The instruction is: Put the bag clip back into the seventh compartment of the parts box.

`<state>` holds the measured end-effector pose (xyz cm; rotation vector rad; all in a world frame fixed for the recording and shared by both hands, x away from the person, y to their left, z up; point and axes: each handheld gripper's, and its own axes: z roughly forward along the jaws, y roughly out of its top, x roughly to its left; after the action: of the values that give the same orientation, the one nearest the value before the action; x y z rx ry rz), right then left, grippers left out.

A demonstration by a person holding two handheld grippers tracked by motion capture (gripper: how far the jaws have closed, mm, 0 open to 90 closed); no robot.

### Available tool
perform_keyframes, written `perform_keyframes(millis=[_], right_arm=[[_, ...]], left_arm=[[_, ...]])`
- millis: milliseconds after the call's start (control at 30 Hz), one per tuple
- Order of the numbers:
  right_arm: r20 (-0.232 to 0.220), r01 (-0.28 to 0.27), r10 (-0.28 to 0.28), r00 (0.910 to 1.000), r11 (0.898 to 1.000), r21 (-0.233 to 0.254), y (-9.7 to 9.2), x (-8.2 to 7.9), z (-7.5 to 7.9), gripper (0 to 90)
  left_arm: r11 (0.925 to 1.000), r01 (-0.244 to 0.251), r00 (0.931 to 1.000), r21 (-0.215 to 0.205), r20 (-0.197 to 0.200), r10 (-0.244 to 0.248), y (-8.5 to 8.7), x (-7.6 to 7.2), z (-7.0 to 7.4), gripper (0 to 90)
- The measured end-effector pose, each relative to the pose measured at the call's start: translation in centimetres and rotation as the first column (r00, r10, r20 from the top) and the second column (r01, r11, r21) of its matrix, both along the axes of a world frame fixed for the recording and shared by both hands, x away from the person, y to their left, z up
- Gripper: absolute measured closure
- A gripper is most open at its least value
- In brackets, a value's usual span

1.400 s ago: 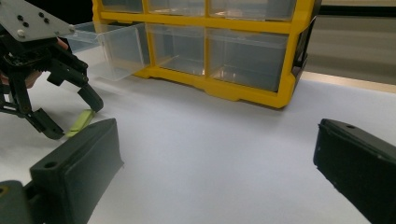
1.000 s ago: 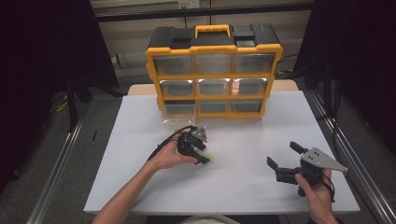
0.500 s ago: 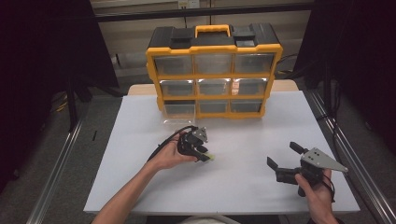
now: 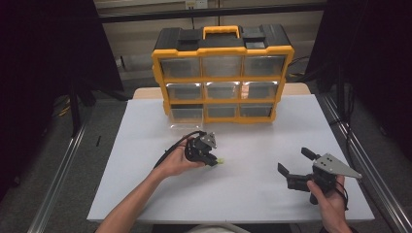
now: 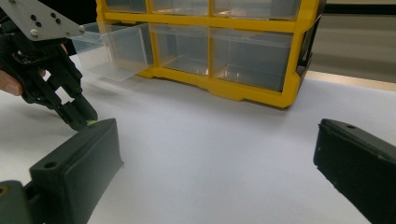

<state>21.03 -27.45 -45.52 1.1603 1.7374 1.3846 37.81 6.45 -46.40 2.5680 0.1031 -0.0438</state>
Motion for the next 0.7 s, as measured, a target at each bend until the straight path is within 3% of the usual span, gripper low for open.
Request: perform_keyframes(millis=[133,233,300,333,367,500,567,633,700], right_arm=[[-0.001,-0.004,0.004,1.0000,1.000,-0.006,0.0,0.0,0.0,0.3],[0.001,-0.003,0.003,1.0000,1.000,-0.007,0.0,0.0,0.0,0.3],[-0.001,-0.004,0.004,1.0000,1.000,-0.004,0.0,0.0,0.0,0.3],[-0.002,-0.003,0.003,1.0000,1.000,-0.003,-0.1,-0.1,0.0,0.3],[-0.002,-0.002,0.002,1.0000,1.000,-0.001,-0.1,-0.1,0.1,0.3],[-0.003,0.002,-0.002,1.0000,1.000,0.005,-0.1,-0.1,0.0,0.3],[-0.006,0.001,-0.001,1.0000,1.000,0.006,-0.1,-0.1,0.1,0.3],[-0.006,-0.001,0.001,1.0000,1.000,0.001,-0.1,-0.1,0.0,0.3],[-0.003,0.004,-0.004,1.0000,1.000,0.004,-0.1,0.0,0.0,0.4]], left_arm=[[1.0000,0.004,0.9998,0.002,-0.017,-0.004,0.1,0.1,0.1,78.5],[0.9995,-0.025,0.9997,-0.020,-0.003,0.025,0.1,-0.1,-0.1,78.5],[0.9999,-0.013,0.9998,-0.002,-0.016,0.013,0.1,0.0,0.1,78.5],[0.9983,-0.050,0.9985,-0.030,0.021,0.050,0.1,-0.2,-0.1,78.5],[0.9987,-0.042,0.9991,-0.028,0.000,0.042,0.2,-0.1,0.0,78.5],[0.9981,-0.047,0.9989,-0.040,-0.009,0.047,0.5,0.1,0.3,78.5],[0.9942,-0.078,0.9969,-0.075,-0.015,0.077,0.6,-0.1,0.4,78.5],[0.9935,-0.073,0.9973,-0.087,-0.015,0.072,0.7,-0.1,0.8,78.5],[0.9877,-0.068,0.9977,-0.141,-0.013,0.067,0.9,-0.2,1.1,78.5]])
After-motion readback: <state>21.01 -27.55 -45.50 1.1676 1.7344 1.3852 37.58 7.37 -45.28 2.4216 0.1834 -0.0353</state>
